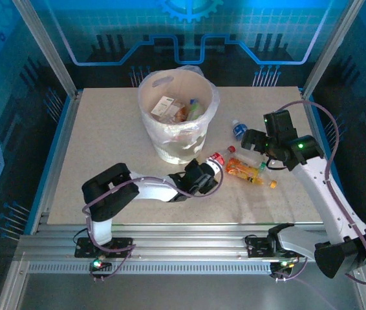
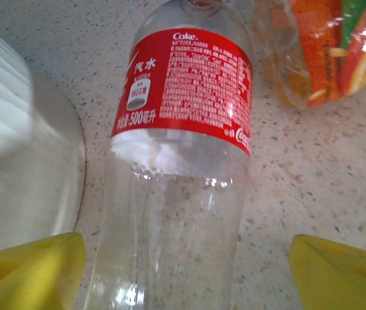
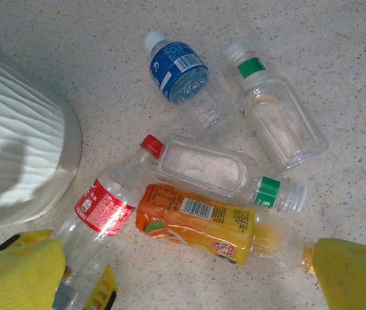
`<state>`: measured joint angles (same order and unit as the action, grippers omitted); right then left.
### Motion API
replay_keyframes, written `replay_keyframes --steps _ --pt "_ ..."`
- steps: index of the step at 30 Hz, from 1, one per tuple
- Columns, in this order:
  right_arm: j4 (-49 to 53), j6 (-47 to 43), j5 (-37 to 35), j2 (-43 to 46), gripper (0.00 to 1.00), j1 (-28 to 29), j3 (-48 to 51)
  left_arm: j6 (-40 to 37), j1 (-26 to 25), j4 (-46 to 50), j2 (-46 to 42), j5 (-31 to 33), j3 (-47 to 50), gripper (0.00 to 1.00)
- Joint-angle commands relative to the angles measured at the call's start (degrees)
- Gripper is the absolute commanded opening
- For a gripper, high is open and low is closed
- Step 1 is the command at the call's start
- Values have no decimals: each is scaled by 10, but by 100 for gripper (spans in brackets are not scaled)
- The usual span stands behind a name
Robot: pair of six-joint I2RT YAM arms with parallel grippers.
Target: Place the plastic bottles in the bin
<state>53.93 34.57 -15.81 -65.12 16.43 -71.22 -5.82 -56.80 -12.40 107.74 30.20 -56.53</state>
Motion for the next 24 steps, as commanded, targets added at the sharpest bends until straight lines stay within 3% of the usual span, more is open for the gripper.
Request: replay_keyframes --steps 1,8,15,20,24 --pt "-5 5 4 13 100 -9 6 36 -3 83 19 31 -37 84" --pt "-7 5 3 15 100 -9 7 72 -2 153 46 49 -77 83" --pt "-6 4 4 13 100 -9 6 90 -1 171 55 62 -75 75" --pt "-6 4 4 11 100 -9 6 100 -2 167 39 61 -59 65" --pt "-8 5 6 11 100 -9 6 100 -3 163 13 58 -45 51"
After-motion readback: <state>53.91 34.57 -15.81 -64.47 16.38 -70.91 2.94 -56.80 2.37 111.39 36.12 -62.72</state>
